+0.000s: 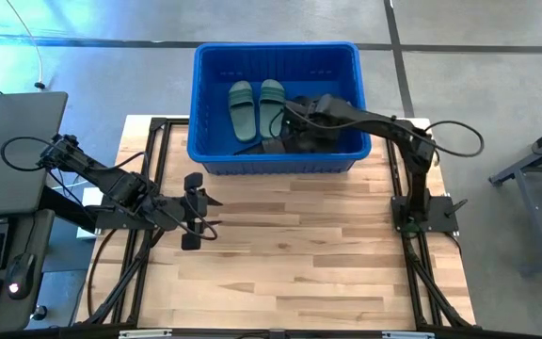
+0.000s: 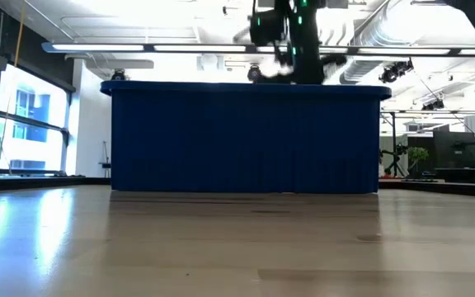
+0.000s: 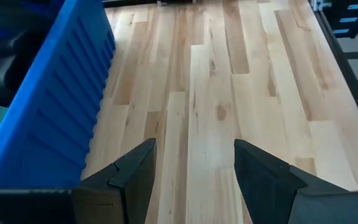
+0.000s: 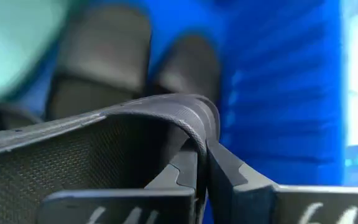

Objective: Pick and place slides into bin
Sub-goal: Put the black slide into the bin

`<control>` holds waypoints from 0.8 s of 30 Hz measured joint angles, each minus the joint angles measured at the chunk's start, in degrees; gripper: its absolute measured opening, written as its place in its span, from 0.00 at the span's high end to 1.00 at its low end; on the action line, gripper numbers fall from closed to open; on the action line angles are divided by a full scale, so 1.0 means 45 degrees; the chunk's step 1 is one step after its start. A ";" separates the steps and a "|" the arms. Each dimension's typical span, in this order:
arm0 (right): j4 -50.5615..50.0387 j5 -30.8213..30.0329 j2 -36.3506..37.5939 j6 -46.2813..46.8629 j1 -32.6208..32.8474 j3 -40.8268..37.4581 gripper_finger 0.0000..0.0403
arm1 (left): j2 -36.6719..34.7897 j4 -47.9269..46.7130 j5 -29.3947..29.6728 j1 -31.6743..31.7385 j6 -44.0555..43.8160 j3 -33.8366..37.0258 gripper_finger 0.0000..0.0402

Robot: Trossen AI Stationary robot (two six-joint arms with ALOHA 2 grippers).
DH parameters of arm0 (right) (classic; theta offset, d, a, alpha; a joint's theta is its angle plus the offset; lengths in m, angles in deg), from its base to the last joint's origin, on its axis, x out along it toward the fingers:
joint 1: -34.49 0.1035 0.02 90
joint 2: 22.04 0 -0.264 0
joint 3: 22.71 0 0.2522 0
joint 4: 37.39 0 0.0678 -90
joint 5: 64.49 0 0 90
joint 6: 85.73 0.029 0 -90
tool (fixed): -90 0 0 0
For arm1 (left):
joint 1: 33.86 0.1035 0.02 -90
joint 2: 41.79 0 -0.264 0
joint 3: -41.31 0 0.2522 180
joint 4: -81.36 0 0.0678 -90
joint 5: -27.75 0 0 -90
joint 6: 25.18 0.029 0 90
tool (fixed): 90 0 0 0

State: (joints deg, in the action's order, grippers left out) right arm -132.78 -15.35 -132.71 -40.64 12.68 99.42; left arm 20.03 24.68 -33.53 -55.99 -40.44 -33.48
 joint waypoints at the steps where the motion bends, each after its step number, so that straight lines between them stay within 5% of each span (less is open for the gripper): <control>1: 0.0312 0.0435 -0.0010 0.0002 -0.0144 -0.0510 1.00 | 0.0000 0.0000 0.0049 0.0000 0.0002 0.0000 0.50; 9: 0.3157 0.1776 0.0007 -0.0230 -0.0895 -0.3483 0.96 | 0.0000 -0.0034 0.0095 0.0000 0.0334 0.0000 0.50; 13: 0.4523 0.3091 0.0052 -0.0459 -0.1271 -0.4134 0.87 | 0.0000 -0.0058 0.0100 0.0000 0.0340 0.0000 0.50; 24: 0.6990 0.3487 0.0036 -0.0697 -0.1307 -0.4268 0.59 | 0.0000 -0.0141 0.0101 0.0000 0.0340 0.0000 0.50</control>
State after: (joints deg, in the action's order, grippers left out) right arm -101.32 0.34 -132.55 -43.78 6.80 80.22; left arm 20.03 24.05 -33.08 -55.99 -38.91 -33.48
